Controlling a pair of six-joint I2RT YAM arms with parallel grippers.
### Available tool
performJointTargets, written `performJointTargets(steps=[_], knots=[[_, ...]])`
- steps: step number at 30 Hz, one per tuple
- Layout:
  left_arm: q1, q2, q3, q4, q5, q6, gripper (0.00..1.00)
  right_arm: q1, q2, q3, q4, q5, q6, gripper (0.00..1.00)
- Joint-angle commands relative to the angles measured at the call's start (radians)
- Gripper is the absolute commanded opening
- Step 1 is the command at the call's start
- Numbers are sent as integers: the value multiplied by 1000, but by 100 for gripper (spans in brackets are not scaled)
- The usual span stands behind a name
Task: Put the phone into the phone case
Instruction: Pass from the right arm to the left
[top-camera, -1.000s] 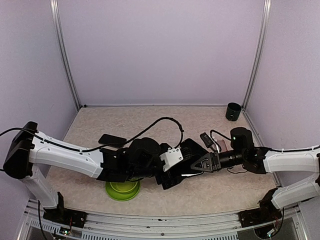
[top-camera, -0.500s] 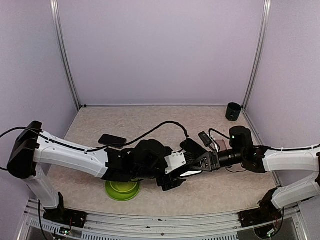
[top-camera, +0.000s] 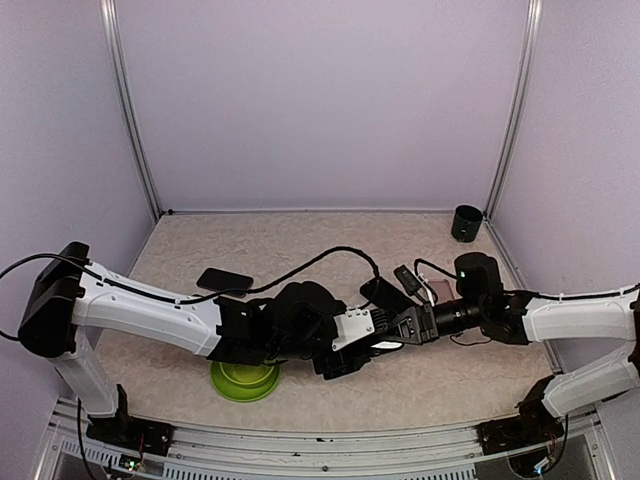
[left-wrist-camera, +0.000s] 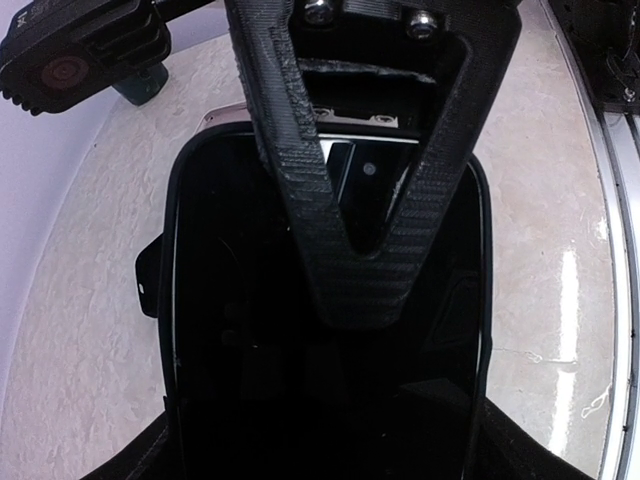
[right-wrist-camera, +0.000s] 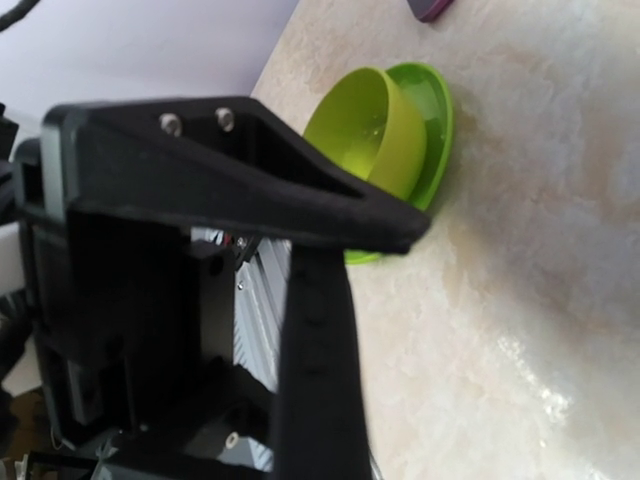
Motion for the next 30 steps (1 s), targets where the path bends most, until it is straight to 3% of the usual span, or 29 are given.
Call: performJointTargets(steps=[1, 8, 14, 19, 30], knots=[[6, -4, 11, 19, -26, -9, 52, 9, 6, 49, 36, -18, -17, 6], [36, -25, -11, 43, -43, -37, 47, -3, 13, 55, 24, 12, -24, 53], [65, -43, -19, 46, -90, -51, 47, -40, -22, 50, 9, 22, -28, 82], [108, -48, -2, 32, -78, -83, 49, -83, -78, 38, -25, 57, -43, 87], [256, 25, 123, -56, -89, -161, 53, -105, -121, -35, -28, 126, -42, 88]])
